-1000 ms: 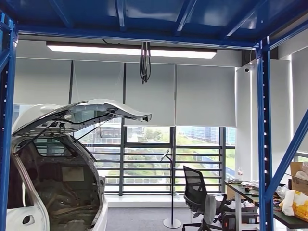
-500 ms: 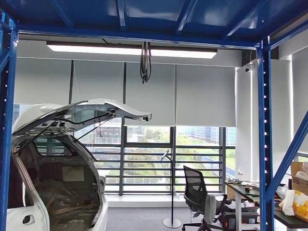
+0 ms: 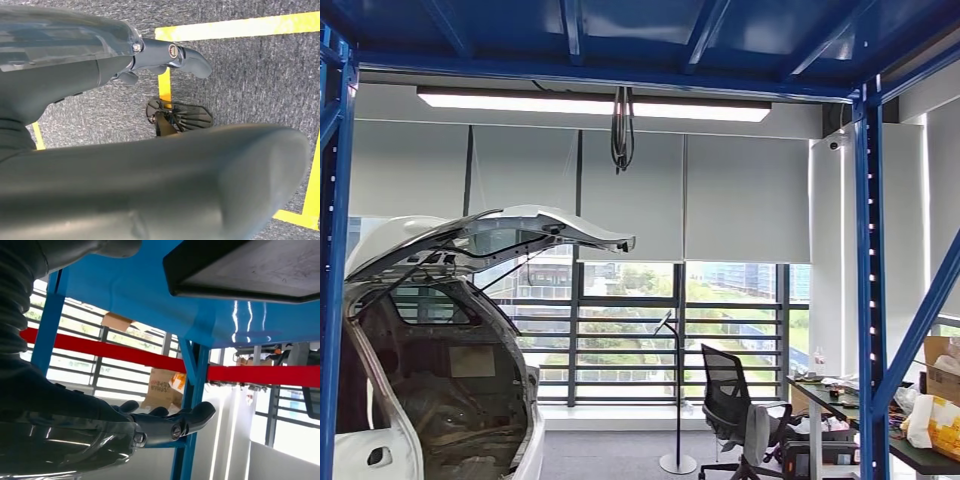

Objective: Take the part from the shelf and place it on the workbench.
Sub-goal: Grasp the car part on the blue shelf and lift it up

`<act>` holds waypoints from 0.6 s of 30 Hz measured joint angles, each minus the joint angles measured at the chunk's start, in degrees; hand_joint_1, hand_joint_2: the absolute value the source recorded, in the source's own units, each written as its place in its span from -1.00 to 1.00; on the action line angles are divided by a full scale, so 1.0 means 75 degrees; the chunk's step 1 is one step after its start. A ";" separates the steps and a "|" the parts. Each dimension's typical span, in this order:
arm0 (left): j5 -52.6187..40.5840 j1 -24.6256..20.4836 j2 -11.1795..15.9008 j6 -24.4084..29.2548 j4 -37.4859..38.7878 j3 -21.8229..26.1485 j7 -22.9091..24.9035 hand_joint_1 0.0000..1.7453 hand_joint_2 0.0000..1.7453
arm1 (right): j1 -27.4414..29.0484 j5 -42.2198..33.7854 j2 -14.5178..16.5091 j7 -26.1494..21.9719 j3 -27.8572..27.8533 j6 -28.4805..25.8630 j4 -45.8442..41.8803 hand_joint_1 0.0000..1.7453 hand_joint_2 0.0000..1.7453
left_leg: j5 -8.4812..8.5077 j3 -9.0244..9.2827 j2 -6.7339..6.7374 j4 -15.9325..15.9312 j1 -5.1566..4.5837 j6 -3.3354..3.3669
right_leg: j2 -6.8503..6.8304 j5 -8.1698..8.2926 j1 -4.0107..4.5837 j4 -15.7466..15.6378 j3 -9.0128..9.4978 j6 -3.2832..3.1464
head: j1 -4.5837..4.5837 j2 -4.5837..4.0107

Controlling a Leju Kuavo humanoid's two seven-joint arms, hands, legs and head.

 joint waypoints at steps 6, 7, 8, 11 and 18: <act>0.0057 -0.0004 -0.0004 0.0003 0.0000 0.0000 0.0018 -1.00 -1.00 | -0.0211 -0.0008 0.0222 -0.0184 -0.0208 0.0068 0.0430 -1.00 1.00 | 0.0000 0.0000 0.0000 0.0000 0.0000 0.0000 | 0.0001 0.0000 0.0000 0.0000 0.0000 0.0000 | 0.0000 0.0000; 0.0058 -0.0005 -0.0006 0.0002 0.0000 0.0000 0.0009 -1.00 -1.00 | -0.0251 -0.0006 0.0243 -0.0197 -0.0233 0.0061 0.0492 -1.00 1.00 | 0.0000 0.0000 0.0000 0.0000 0.0000 0.0000 | 0.0000 0.0000 0.0000 0.0000 0.0000 0.0000 | 0.0000 0.0000; 0.0058 -0.0007 -0.0009 0.0001 0.0000 0.0000 0.0001 -1.00 -1.00 | -0.0291 -0.0005 0.0261 -0.0205 -0.0258 0.0053 0.0553 -1.00 1.00 | 0.0000 0.0001 0.0000 0.0000 0.0000 0.0000 | 0.0000 0.0000 0.0000 0.0000 0.0000 0.0000 | 0.0000 0.0000; 0.0057 -0.0022 -0.0025 -0.0003 0.0000 0.0000 -0.0013 -1.00 -1.00 | -0.0425 -0.0003 0.0304 -0.0229 -0.0304 0.0031 0.0726 -1.00 1.00 | 0.0000 0.0000 0.0000 0.0000 -0.0001 0.0000 | 0.0000 0.0000 0.0000 0.0000 0.0001 0.0000 | 0.0000 0.0000; 0.0063 -0.0111 -0.0101 -0.0023 0.0000 -0.0004 -0.0015 -1.00 -1.00 | -0.0961 0.0001 0.0488 -0.0322 -0.0269 -0.0041 0.1337 -1.00 1.00 | 0.0001 0.0002 0.0000 0.0000 0.0000 0.0000 | 0.0001 0.0001 0.0000 0.0002 0.0001 -0.0001 | 0.0000 0.0000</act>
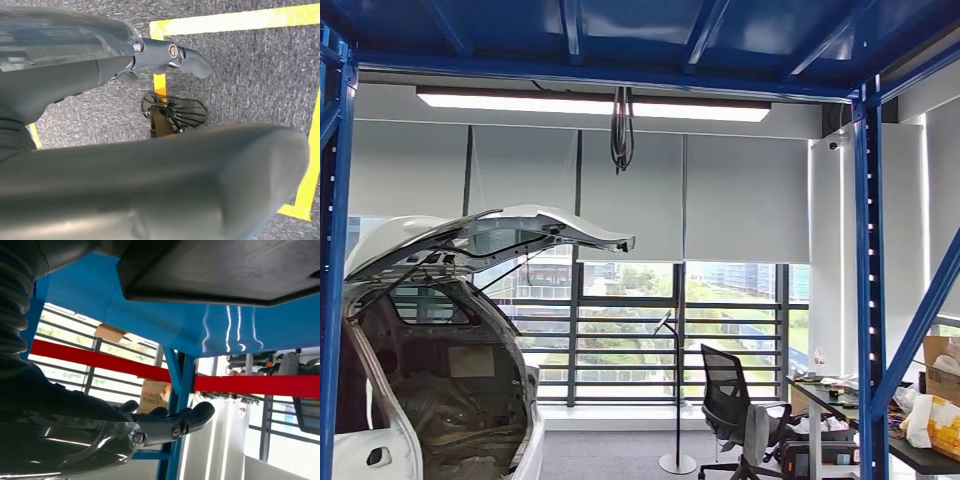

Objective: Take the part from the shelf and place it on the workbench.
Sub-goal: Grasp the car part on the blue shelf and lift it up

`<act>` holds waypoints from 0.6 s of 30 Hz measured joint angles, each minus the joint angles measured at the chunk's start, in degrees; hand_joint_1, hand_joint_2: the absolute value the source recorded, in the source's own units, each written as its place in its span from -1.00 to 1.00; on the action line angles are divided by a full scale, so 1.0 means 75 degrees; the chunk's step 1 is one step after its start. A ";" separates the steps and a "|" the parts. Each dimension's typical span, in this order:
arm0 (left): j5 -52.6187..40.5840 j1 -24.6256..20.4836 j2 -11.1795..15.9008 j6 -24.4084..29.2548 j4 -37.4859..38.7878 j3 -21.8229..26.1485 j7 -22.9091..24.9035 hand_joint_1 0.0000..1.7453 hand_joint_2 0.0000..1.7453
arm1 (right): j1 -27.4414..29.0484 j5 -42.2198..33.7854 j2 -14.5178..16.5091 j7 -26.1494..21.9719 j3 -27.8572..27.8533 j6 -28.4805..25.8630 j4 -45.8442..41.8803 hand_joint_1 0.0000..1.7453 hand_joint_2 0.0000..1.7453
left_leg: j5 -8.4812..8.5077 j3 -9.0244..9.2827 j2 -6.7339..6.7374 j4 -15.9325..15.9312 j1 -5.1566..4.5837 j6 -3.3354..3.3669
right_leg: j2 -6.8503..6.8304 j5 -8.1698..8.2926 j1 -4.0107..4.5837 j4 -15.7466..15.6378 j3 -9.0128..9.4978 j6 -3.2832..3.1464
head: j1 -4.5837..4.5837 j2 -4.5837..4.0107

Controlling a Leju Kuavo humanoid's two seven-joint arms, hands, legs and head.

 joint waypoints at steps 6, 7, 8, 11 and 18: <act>0.0012 -0.0011 -0.0055 0.0000 0.0000 -0.0001 0.0001 -1.00 -1.00 | -0.0226 0.0001 0.0117 0.0000 0.0106 -0.0030 0.0338 -1.00 1.00 | 0.0000 -0.0001 0.0000 0.0000 0.0001 0.0000 | -0.0001 0.0000 0.0000 0.0002 0.0000 0.0000 | 0.0000 0.0000; 0.0015 -0.0011 -0.0060 0.0000 0.0000 -0.0001 0.0002 -1.00 -1.00 | -0.0254 0.0001 0.0129 0.0000 0.0130 -0.0029 0.0381 -1.00 1.00 | 0.0000 -0.0001 0.0000 0.0000 0.0001 0.0000 | 0.0000 0.0000 0.0000 0.0002 0.0000 0.0000 | 0.0000 0.0000; 0.0018 -0.0011 -0.0066 0.0000 0.0000 -0.0001 0.0003 -1.00 -1.00 | -0.0287 0.0001 0.0144 0.0000 0.0150 -0.0026 0.0430 -1.00 1.00 | 0.0000 -0.0001 0.0000 0.0000 0.0001 0.0000 | 0.0001 0.0000 0.0000 0.0002 -0.0001 0.0000 | 0.0000 0.0000; 0.0047 -0.0011 -0.0092 -0.0004 0.0000 -0.0001 0.0004 -1.00 -1.00 | -0.0426 0.0001 0.0218 0.0002 0.0223 -0.0017 0.0626 -1.00 1.00 | 0.0000 0.0000 0.0000 0.0000 0.0001 0.0000 | 0.0002 0.0000 0.0000 0.0002 -0.0001 0.0000 | 0.0000 0.0000; 0.0082 -0.0001 -0.0148 -0.0017 0.0000 -0.0001 0.0010 -1.00 -1.00 | -0.0680 0.0001 0.0404 0.0002 0.0365 -0.0001 0.1082 -1.00 1.00 | 0.0001 -0.0001 -0.0001 0.0000 0.0001 0.0000 | 0.0000 0.0000 0.0000 0.0002 0.0001 0.0000 | 0.0000 0.0000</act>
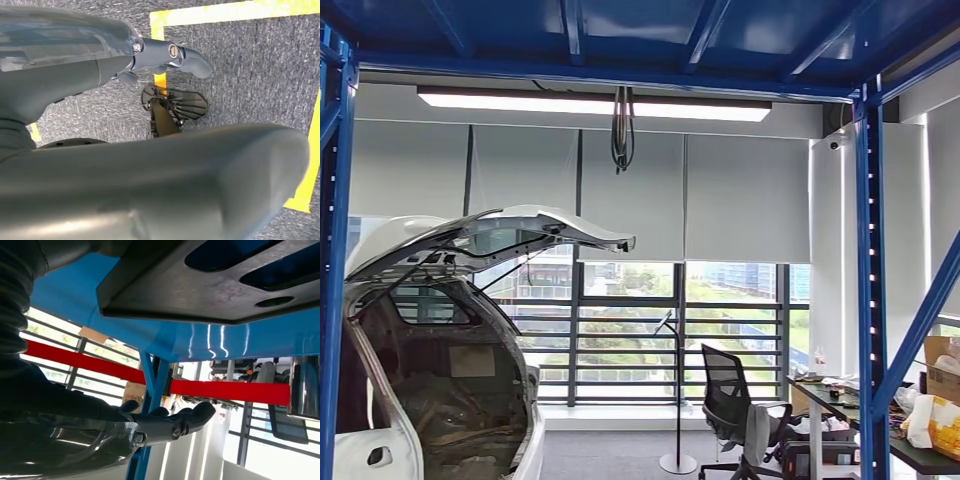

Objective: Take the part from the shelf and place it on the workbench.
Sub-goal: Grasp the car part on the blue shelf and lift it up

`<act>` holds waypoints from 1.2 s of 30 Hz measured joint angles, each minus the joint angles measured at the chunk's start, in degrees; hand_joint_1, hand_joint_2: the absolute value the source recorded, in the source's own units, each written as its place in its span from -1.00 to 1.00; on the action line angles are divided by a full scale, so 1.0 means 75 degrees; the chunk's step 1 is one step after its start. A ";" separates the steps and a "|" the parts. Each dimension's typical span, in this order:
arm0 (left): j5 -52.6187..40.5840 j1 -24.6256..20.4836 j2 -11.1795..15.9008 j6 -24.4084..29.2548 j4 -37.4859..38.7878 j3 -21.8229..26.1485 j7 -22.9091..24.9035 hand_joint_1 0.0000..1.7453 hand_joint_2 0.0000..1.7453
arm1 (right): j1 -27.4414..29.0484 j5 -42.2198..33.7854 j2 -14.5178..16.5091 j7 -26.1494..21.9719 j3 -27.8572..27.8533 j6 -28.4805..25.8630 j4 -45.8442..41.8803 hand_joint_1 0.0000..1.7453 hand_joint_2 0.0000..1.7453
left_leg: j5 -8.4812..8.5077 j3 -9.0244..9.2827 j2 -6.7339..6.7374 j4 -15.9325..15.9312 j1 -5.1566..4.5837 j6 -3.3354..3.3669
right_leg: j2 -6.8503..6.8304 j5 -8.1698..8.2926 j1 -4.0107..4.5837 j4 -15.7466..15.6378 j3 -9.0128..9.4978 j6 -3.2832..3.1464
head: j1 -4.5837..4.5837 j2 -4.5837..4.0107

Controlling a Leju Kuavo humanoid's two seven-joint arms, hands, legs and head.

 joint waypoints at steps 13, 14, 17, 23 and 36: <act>0.0096 0.0017 -0.0081 -0.0001 0.0001 0.0006 0.0045 -1.00 -1.00 | -0.0533 -0.0156 0.0455 -0.0241 0.0005 0.0023 0.1228 -1.00 1.00 | 0.0001 0.0001 0.0000 0.0000 0.0000 0.0000 | 0.0000 0.0000 0.0000 0.0000 -0.0001 0.0000 | 0.0000 0.0000; 0.0096 0.0017 -0.0083 -0.0001 0.0001 0.0006 0.0045 -1.00 -1.00 | -0.0554 -0.0166 0.0466 -0.0256 0.0004 0.0020 0.1279 -1.00 1.00 | 0.0001 0.0001 0.0000 0.0000 0.0000 0.0000 | 0.0000 0.0000 0.0000 0.0000 -0.0001 0.0000 | 0.0000 0.0000; 0.0096 0.0016 -0.0087 -0.0002 0.0000 0.0006 0.0028 -1.00 -1.00 | -0.0614 -0.0197 0.0495 -0.0378 0.0002 -0.0032 0.1437 -1.00 1.00 | 0.0001 0.0001 0.0001 0.0000 0.0000 0.0000 | 0.0000 0.0000 0.0000 0.0000 -0.0001 0.0000 | 0.0000 0.0000; 0.0080 0.0002 -0.0113 0.0033 0.0001 0.0006 -0.0031 -1.00 -1.00 | -0.0702 -0.0211 0.0552 -0.0681 0.0010 -0.0233 0.1762 -1.00 1.00 | 0.0000 0.0001 0.0000 0.0000 -0.0001 0.0000 | 0.0000 0.0000 0.0000 0.0000 -0.0001 0.0000 | 0.0000 0.0000; -0.0117 -0.0004 -0.0125 0.0332 0.0000 -0.0063 -0.0135 -1.00 -1.00 | -0.0651 -0.0035 0.0749 -0.0927 0.0336 -0.0836 0.1997 -1.00 1.00 | 0.0001 0.0001 0.0001 0.0000 0.0000 -0.0001 | 0.0001 0.0000 0.0001 0.0000 -0.0002 0.0000 | 0.0000 0.0000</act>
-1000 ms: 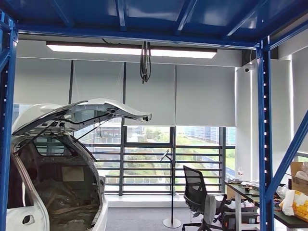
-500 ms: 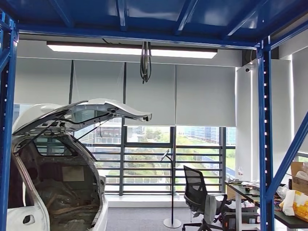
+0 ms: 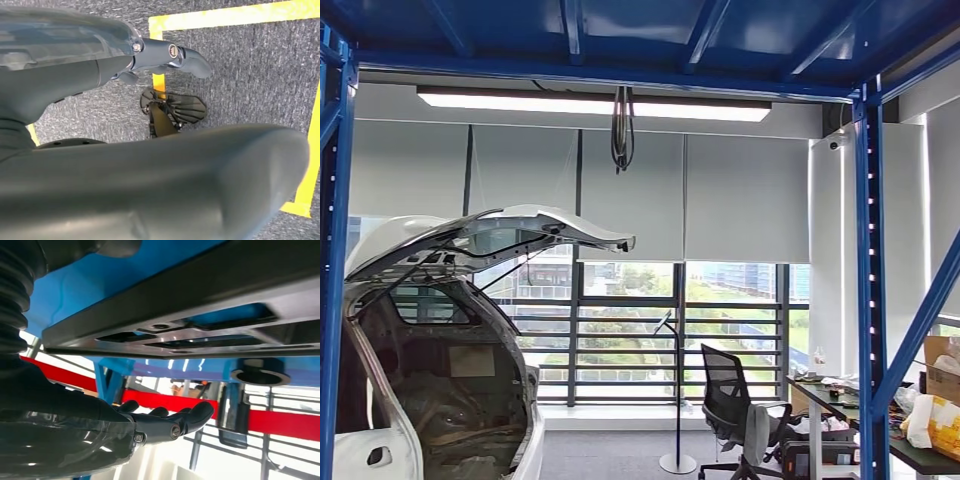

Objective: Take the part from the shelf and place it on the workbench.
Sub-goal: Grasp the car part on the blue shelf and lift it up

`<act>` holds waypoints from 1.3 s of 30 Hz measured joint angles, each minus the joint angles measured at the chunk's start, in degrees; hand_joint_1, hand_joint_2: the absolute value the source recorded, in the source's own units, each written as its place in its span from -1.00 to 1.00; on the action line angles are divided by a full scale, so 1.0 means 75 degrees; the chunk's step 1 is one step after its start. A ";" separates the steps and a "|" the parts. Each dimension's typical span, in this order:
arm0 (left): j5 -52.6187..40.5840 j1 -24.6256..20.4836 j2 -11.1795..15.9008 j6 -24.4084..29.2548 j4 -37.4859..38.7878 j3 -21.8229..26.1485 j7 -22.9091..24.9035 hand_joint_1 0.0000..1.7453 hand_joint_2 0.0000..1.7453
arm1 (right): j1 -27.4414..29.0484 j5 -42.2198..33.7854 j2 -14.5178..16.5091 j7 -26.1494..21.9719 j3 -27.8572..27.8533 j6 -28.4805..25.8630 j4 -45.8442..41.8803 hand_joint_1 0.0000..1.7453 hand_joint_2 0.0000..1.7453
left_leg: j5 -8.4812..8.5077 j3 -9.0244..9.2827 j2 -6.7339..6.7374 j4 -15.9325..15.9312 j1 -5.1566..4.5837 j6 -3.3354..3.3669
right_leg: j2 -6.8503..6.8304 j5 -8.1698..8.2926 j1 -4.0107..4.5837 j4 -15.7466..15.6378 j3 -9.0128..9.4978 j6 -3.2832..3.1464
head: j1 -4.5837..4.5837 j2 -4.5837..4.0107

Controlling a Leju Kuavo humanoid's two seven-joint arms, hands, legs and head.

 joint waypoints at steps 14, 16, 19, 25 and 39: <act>-0.0213 -0.0034 0.0003 0.0132 0.0000 -0.0247 -0.0003 -1.00 -1.00 | 0.0022 -0.0243 0.0485 -0.0512 0.0039 -0.0043 0.0128 0.18 1.00 | 0.0000 0.0000 0.0000 0.0000 0.0000 0.0000 | 0.0001 0.0000 0.0000 0.0000 0.0000 0.0000 | 0.0000 0.0000; -0.0219 -0.0031 0.0003 0.0154 0.0000 -0.0271 -0.0005 -1.00 -1.00 | 0.0020 -0.0339 0.0496 -0.0525 0.0039 0.0006 0.0176 1.00 1.00 | 0.0000 0.0000 0.0000 0.0000 -0.0001 0.0000 | 0.0001 0.0000 0.0000 0.0000 0.0001 0.0000 | 0.0000 0.0000; -0.0221 -0.0023 0.0004 0.0202 0.0000 -0.0301 -0.0010 -1.00 -1.00 | 0.0014 -0.0465 0.0479 -0.0582 0.0031 0.0087 0.0259 1.00 1.00 | 0.0000 0.0001 0.0000 0.0000 -0.0001 0.0000 | 0.0001 0.0000 -0.0001 -0.0001 0.0000 0.0000 | 0.0000 0.0000; -0.0221 0.0010 0.0016 0.0238 0.0000 -0.0331 -0.0056 -1.00 -1.00 | -0.0008 -0.0629 0.0321 -0.0695 -0.0020 0.0083 0.0398 1.00 1.00 | 0.0000 0.0002 0.0000 0.0000 -0.0002 0.0000 | 0.0001 0.0000 -0.0001 -0.0001 0.0001 0.0000 | 0.0000 0.0000; -0.0342 0.0023 0.0020 0.0179 0.0000 -0.0430 -0.0468 -1.00 1.00 | 0.0101 -0.0761 0.0090 -0.0813 -0.0052 -0.0278 0.0249 1.00 1.00 | 0.0000 0.0008 0.0000 0.0001 -0.0002 0.0000 | 0.0002 0.0001 -0.0001 0.0000 0.0006 -0.0001 | 0.0000 0.0000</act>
